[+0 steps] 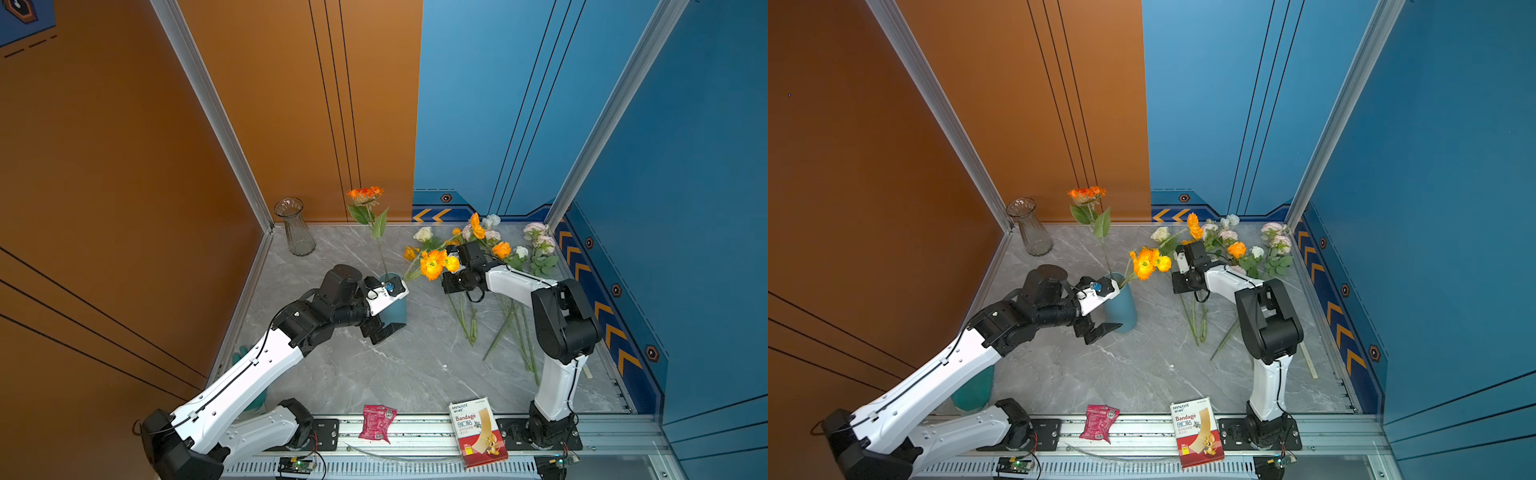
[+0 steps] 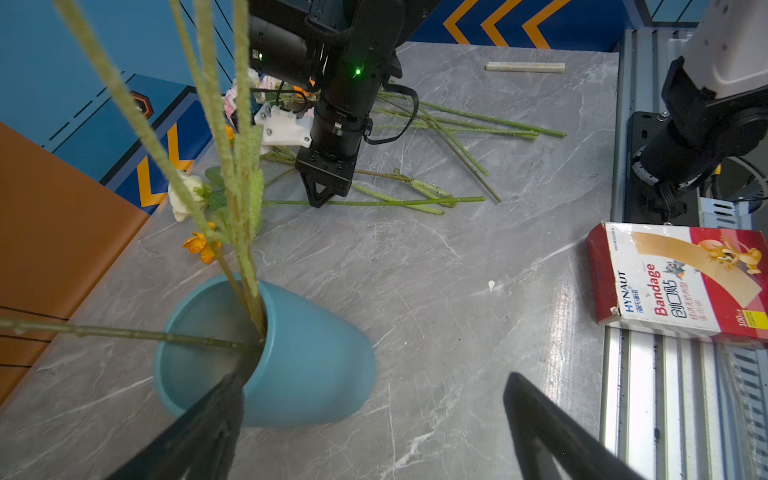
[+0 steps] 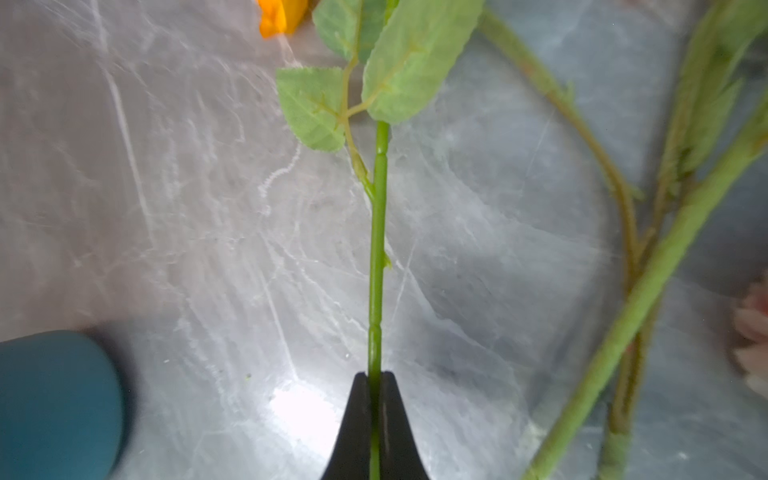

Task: Arrange the flowers into the vase
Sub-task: 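Grasp the white rose stem in the flower pile with the right gripper, then lift the white rose upright with the right gripper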

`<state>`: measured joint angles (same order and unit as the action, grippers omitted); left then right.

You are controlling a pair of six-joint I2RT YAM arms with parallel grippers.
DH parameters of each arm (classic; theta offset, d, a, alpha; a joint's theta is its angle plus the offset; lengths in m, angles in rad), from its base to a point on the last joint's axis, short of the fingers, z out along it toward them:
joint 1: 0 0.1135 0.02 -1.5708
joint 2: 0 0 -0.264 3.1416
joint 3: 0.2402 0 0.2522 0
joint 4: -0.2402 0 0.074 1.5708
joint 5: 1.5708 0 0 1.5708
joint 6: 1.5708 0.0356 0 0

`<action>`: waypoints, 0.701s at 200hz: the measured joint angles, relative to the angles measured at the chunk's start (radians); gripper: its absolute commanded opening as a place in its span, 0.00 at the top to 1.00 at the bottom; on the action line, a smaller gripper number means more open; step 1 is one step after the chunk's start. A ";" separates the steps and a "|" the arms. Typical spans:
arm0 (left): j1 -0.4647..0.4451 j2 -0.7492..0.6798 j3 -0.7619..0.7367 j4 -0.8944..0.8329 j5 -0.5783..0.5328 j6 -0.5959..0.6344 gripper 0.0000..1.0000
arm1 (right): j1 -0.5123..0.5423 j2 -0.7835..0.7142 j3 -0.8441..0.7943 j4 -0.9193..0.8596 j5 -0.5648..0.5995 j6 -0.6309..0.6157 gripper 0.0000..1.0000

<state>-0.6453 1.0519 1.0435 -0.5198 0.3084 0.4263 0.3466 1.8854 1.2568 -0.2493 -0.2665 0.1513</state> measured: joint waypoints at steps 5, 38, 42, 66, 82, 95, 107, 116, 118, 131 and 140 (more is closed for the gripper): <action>0.004 -0.004 0.000 0.000 0.003 0.000 0.02 | 0.000 -0.018 -0.006 0.003 -0.003 0.006 1.00; 0.010 -0.031 0.000 0.000 0.009 0.000 0.02 | -0.002 -0.132 -0.051 0.033 -0.003 0.049 1.00; 0.010 -0.033 0.000 0.000 0.009 -0.001 0.02 | -0.003 -0.146 -0.058 0.035 -0.003 0.055 1.00; 0.010 -0.040 0.000 0.000 0.010 -0.002 0.02 | -0.011 -0.215 -0.116 0.058 0.005 0.090 1.00; 0.010 -0.045 0.000 0.001 0.010 -0.004 0.02 | -0.017 -0.281 -0.183 0.095 0.017 0.125 1.00; 0.010 -0.058 0.000 0.003 0.009 -0.004 0.02 | -0.020 -0.341 -0.237 0.121 0.035 0.150 1.00; 0.010 -0.079 -0.007 0.018 0.004 -0.004 0.02 | -0.021 -0.403 -0.272 0.137 0.058 0.172 1.00; 0.011 -0.100 -0.021 0.034 -0.006 -0.005 0.02 | -0.021 -0.451 -0.284 0.139 0.079 0.181 1.00; 0.011 -0.104 -0.024 0.037 -0.010 -0.004 0.02 | -0.021 -0.461 -0.286 0.140 0.086 0.184 1.00; 0.011 -0.128 -0.034 0.039 -0.024 -0.009 0.02 | -0.024 -0.534 -0.289 0.154 0.119 0.190 1.00; 0.011 -0.138 -0.035 0.040 -0.031 -0.016 0.02 | -0.029 -0.584 -0.289 0.165 0.140 0.190 1.00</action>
<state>-0.6346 0.9134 1.0088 -0.4801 0.2775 0.4107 0.3176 1.3010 0.9680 -0.0845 -0.1265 0.3412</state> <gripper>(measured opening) 0.979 0.051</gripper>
